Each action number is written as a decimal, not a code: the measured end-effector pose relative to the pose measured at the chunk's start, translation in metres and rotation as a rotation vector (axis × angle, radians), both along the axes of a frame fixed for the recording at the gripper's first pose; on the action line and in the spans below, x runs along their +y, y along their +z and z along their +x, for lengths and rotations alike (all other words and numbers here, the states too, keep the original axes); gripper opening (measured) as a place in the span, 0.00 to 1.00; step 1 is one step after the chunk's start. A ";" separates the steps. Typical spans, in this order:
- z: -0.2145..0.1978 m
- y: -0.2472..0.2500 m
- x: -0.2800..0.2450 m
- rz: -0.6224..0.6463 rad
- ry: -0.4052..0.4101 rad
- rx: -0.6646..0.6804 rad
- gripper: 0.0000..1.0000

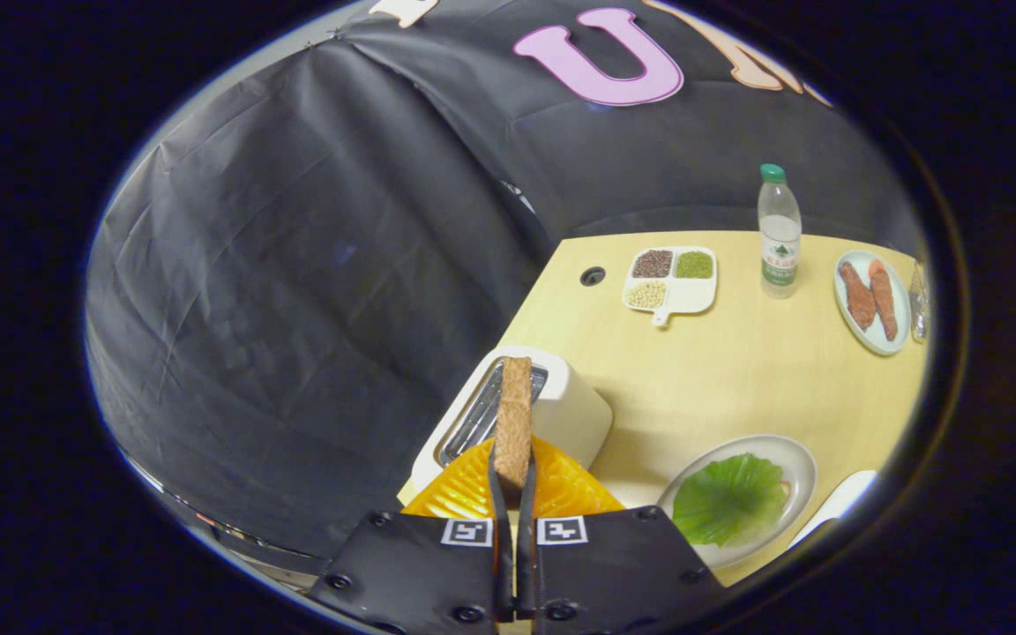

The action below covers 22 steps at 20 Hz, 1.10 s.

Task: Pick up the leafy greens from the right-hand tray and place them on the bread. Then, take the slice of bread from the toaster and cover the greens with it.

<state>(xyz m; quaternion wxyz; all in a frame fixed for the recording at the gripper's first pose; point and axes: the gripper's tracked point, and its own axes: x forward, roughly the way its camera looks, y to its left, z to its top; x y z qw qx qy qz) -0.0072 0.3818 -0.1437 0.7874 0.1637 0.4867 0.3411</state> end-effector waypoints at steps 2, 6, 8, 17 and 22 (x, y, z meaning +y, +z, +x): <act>-0.001 -0.004 -0.009 0.011 -0.018 0.016 0.05; 0.004 -0.018 -0.033 0.009 -0.065 0.041 0.05; 0.007 -0.026 -0.048 -0.005 -0.084 0.045 0.05; -0.005 -0.078 -0.107 -0.032 -0.177 0.147 0.05; -0.009 -0.094 -0.136 -0.027 -0.231 0.178 0.05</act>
